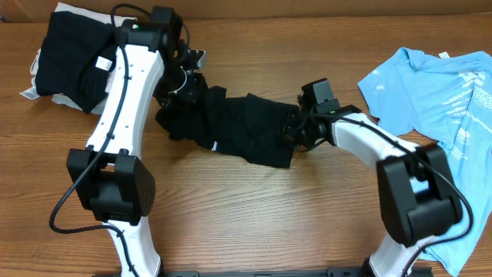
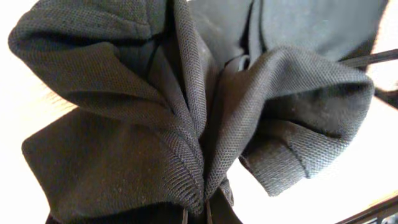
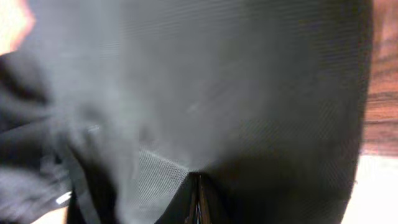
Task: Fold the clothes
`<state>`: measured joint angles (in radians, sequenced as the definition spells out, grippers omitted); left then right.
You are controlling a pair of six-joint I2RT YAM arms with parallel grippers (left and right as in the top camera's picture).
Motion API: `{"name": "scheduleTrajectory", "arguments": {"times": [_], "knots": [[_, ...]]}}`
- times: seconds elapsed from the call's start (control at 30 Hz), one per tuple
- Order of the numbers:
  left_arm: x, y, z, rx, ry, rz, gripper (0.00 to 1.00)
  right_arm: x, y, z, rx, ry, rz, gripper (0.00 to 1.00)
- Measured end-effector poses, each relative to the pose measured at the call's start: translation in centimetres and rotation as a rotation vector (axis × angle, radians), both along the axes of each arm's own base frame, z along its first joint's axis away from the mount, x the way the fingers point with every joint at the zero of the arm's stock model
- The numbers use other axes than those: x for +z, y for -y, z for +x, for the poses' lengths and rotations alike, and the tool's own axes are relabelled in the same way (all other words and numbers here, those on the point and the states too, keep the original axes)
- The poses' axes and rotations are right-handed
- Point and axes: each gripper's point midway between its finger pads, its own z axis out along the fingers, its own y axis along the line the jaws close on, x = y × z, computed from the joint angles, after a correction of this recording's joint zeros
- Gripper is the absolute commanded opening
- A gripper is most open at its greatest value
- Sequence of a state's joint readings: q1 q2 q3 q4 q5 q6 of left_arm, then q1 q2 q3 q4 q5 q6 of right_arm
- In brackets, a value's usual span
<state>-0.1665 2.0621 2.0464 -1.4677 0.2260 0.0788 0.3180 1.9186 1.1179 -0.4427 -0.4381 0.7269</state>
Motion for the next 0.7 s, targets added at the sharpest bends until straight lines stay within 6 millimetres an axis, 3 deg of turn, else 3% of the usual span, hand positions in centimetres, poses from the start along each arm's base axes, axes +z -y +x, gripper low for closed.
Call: {"name": "scheduleTrajectory", "arguments": {"times": [0.07,0.23,0.47,0.57,0.7], "knots": [[0.8,0.8,0.3,0.003,0.021,-0.006,0.04,-1.1,-0.1,-0.2,-0.019,-0.041,0.004,0.04],[1.7,3.7,0.5,0.002,0.059,-0.026,0.04,-1.0,-0.4,0.0,-0.04,-0.053,0.035,0.04],[1.8,10.3,-0.1,-0.055,0.105,-0.063,0.04,-1.0,-0.5,0.0,-0.045,-0.055,0.041,0.04],[0.9,13.0,-0.5,-0.066,0.096,-0.072,0.04,-0.8,-0.6,0.2,-0.041,-0.046,0.052,0.04],[-2.3,15.4,-1.2,-0.073,0.033,-0.054,0.04,-0.1,-1.1,0.7,-0.028,-0.015,0.086,0.04]]}}
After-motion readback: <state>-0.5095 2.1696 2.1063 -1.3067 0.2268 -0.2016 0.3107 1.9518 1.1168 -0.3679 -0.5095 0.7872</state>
